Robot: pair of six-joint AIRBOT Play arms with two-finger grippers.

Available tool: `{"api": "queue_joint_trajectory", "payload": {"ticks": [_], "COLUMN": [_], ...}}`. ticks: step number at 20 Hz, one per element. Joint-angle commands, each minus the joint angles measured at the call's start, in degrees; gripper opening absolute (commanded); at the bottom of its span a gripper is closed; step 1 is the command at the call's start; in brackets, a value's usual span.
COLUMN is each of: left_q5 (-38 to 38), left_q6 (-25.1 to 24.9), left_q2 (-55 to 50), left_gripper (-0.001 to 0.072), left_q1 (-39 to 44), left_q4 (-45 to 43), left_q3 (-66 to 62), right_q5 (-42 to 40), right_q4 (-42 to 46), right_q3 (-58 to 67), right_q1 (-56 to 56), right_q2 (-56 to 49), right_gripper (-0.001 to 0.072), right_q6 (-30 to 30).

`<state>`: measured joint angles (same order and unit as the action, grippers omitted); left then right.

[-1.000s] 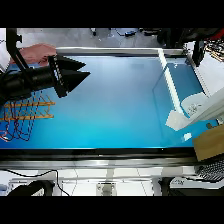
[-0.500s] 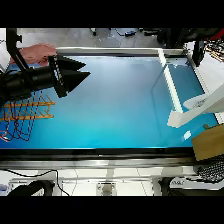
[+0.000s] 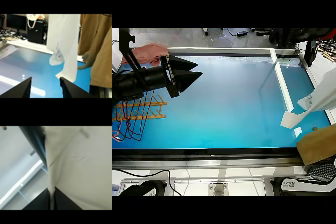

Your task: Fold the clothes and pants, and hang the long-sleeved shirts on hangers.

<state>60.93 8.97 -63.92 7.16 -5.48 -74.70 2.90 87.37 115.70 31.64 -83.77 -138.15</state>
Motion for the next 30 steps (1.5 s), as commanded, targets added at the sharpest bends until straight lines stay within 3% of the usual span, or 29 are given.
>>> {"api": "queue_joint_trajectory", "payload": {"ticks": [1, 9, 17, 18, 21, 22, 30], "left_q5": [0.0, 0.0, -0.02, -0.02, -0.02, -0.02, -0.07], "left_q6": [0.0, 0.0, 0.0, 0.0, 0.0, 0.0, -0.02], "left_q2": [-0.02, -0.02, -0.02, -0.02, -0.02, -0.02, -0.04], "left_gripper": [0.0441, 0.044, 0.044, 0.044, 0.044, 0.044, 0.0441], "left_q1": [0.0, 0.0, 0.0, 0.0, 0.0, 0.0, 0.0], "left_q4": [-0.04, -0.04, -0.04, -0.04, -0.04, -0.04, -0.33], "left_q3": [0.02, 0.02, 0.02, 0.02, 0.02, 0.02, 0.02], "right_q5": [3.82, 9.27, 13.18, 13.14, 12.59, 12.5, 12.04], "right_q4": [-0.11, -0.11, -0.33, -0.61, -2.89, -3.96, -7.98], "right_q3": [0.0, 0.0, -0.48, -0.48, -0.48, -0.46, -0.48], "right_q1": [-2.49, -2.82, -2.84, -2.82, -2.84, -2.84, -6.36], "right_q2": [-0.09, -0.11, -0.59, -0.52, -0.17, -0.02, 3.58], "right_gripper": [0.0053, 0.0056, 0.0064, 0.0126, 0.0588, 0.0639, 0.0638], "right_q6": [5.77, 16.09, 18.97, 18.93, 18.93, 18.93, 19.61]}}
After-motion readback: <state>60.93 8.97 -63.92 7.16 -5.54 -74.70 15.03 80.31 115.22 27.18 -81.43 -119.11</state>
